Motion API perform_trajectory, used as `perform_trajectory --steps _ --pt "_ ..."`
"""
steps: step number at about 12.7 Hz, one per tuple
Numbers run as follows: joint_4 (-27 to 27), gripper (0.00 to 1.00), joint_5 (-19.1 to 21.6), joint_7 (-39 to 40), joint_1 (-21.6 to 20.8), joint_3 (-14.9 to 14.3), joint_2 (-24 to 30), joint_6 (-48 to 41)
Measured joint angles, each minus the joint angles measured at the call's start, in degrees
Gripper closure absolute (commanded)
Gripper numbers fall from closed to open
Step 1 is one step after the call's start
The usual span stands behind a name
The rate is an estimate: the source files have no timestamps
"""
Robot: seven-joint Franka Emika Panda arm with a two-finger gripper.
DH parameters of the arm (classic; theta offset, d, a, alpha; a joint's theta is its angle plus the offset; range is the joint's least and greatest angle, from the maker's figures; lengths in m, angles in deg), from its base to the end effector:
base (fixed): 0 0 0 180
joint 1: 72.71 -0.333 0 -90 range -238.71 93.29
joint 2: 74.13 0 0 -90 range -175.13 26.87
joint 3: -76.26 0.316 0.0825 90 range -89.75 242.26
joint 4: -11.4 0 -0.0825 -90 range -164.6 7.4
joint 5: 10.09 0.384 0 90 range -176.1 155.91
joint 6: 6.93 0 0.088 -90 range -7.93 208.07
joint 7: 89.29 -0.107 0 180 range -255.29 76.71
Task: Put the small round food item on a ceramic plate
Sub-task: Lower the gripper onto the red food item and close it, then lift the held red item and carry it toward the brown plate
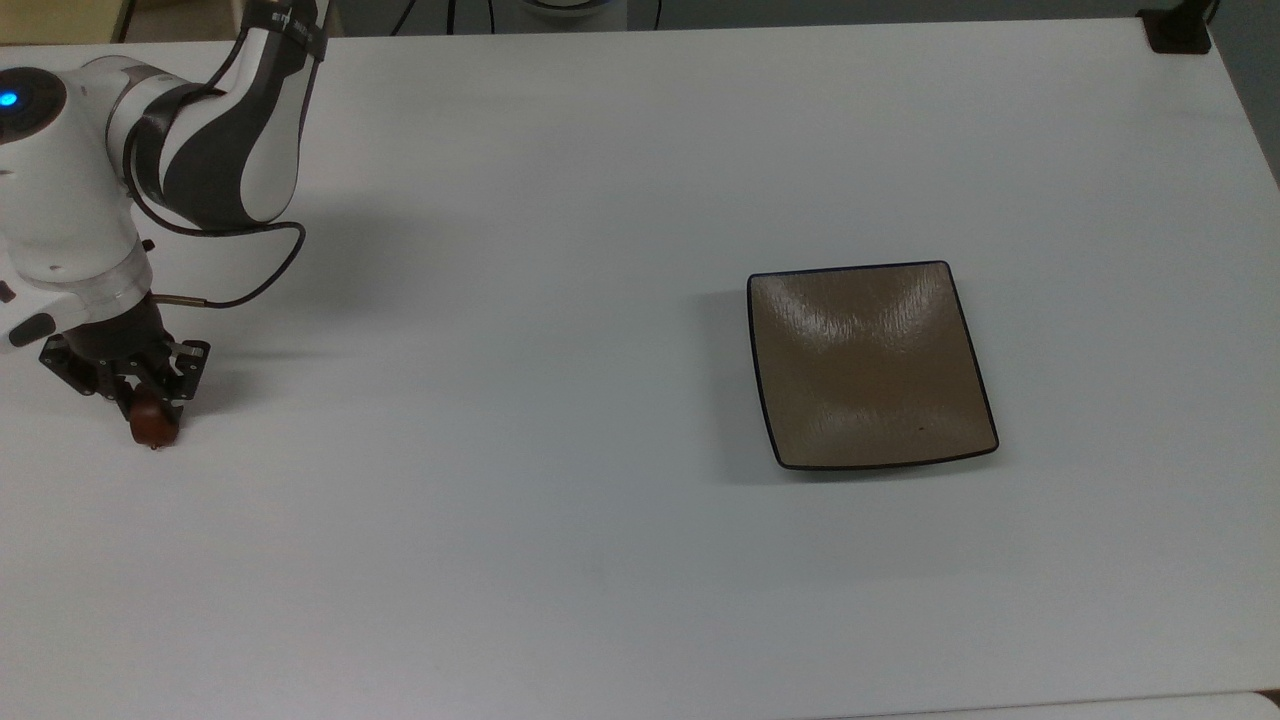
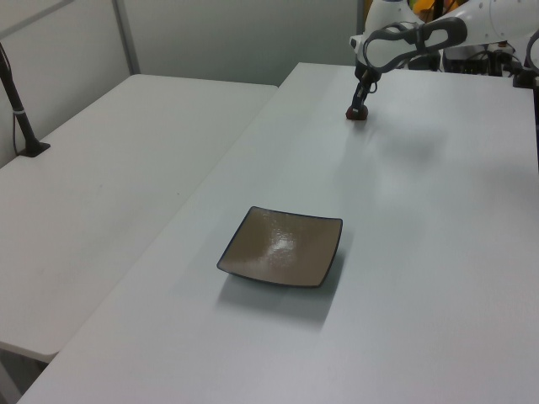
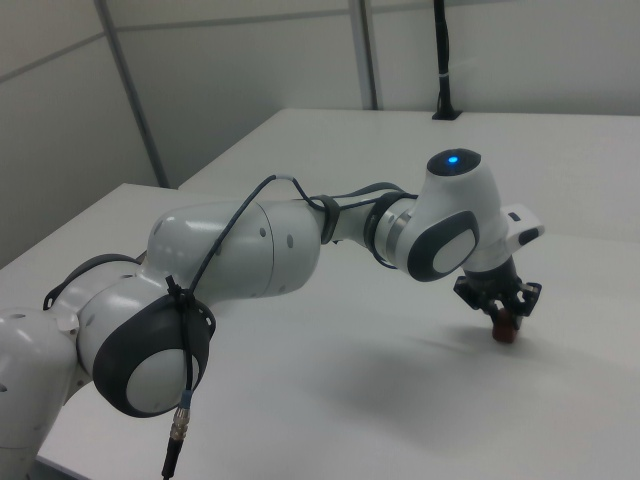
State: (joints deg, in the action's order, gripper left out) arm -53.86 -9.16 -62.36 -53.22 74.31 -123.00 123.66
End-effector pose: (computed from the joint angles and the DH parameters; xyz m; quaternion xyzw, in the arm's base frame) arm 0.7398 -0.2806 0.3196 0.9884 0.0506 0.1287 0.0633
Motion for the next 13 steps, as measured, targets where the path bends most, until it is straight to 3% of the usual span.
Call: perform_trajectory --steps 1,8,10,13 --pt "0.02 0.99 0.0 0.01 0.0 0.0 0.0 0.03" --pt "-0.01 0.97 -0.01 0.01 -0.16 0.17 1.8 0.05" --pt "-0.73 0.97 -0.01 0.38 -0.73 0.58 6.17 -2.87" --pt "-1.9 0.95 0.07 0.82 -2.99 0.79 16.14 -15.77"
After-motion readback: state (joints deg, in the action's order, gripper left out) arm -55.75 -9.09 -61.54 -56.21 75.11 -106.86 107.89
